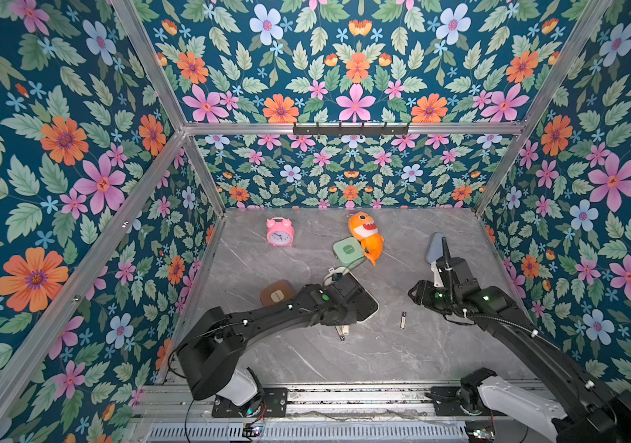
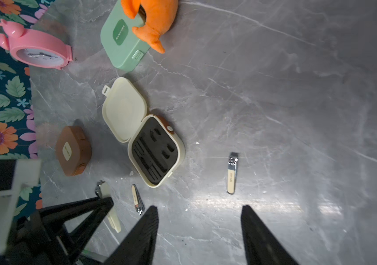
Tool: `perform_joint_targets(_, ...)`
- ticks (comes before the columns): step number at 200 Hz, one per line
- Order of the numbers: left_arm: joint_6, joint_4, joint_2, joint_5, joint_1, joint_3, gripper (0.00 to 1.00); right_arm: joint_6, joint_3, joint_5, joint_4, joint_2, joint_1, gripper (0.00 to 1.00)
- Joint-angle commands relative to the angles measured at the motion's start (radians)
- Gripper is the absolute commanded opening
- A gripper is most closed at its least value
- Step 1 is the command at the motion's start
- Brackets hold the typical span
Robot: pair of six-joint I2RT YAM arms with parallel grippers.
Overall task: Organize nail clipper sets
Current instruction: Place the nail clipper at the center of the board.
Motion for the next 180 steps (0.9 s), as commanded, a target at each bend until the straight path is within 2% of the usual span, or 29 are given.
perform_joint_targets(1, -0.041, 0.061, 0.069, -0.036, -0.060, 0.036, 0.06, 0.068, -0.047, 0.076, -0.124, -0.091, 0.000, 0.57)
perform_joint_targets(28, -0.066, 0.085, 0.178, -0.019, -0.138, 0.093, 0.06, 0.136, -0.123, 0.039, -0.128, -0.206, -0.001, 0.50)
perform_joint_targets(44, -0.085, 0.107, 0.225, -0.007, -0.178, 0.110, 0.06, 0.123, -0.119, 0.033, -0.164, -0.193, -0.001, 0.45)
perform_joint_targets(72, -0.109, 0.144, 0.273, 0.008, -0.212, 0.119, 0.08, 0.096, -0.131, -0.010, -0.164, -0.165, 0.000, 0.43)
perform_joint_targets(83, -0.115, 0.148, 0.277, 0.003, -0.214, 0.118, 0.14, 0.079, -0.136, -0.022, -0.163, -0.168, 0.000, 0.43)
perform_joint_targets(101, -0.119, 0.166, 0.259, -0.012, -0.214, 0.112, 0.40, 0.056, -0.145, -0.043, -0.157, -0.191, 0.000, 0.47)
perform_joint_targets(106, -0.119, 0.170, 0.251, -0.015, -0.214, 0.110, 0.45, 0.049, -0.148, -0.052, -0.155, -0.202, -0.001, 0.49)
perform_joint_targets(121, -0.119, 0.171, 0.224, -0.039, -0.209, 0.109, 0.48, 0.044, -0.161, -0.062, -0.145, -0.242, 0.000, 0.53)
perform_joint_targets(156, -0.088, 0.164, 0.105, -0.132, -0.176, 0.084, 0.55, 0.047, -0.179, -0.056, -0.153, -0.324, 0.001, 0.55)
perform_joint_targets(180, -0.048, 0.185, 0.012, -0.155, -0.100, 0.052, 0.58, 0.041, -0.181, -0.091, -0.134, -0.286, 0.005, 0.56)
